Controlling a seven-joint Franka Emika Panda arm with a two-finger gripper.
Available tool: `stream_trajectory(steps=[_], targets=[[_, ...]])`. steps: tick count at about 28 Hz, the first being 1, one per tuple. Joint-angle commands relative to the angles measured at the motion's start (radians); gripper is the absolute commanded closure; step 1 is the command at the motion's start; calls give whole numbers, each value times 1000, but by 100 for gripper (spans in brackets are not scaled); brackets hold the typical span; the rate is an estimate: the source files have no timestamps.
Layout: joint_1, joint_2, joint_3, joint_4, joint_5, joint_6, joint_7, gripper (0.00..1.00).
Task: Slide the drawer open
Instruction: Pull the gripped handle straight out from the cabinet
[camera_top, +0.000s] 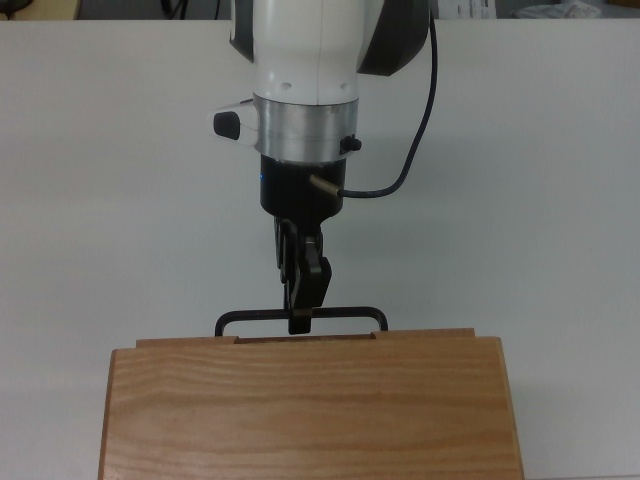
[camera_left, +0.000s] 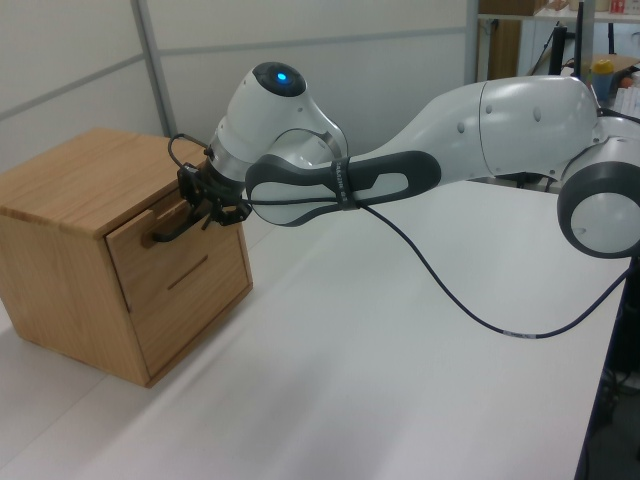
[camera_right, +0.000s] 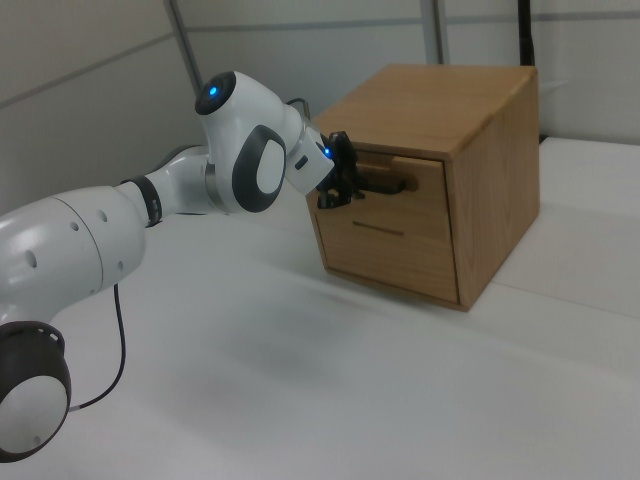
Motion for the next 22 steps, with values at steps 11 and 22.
stream_trajectory(steps=[11, 22], targets=[[8, -61, -3, -73, -57, -2, 26, 100], [6, -195, 11, -220, -52, -65, 18, 100]])
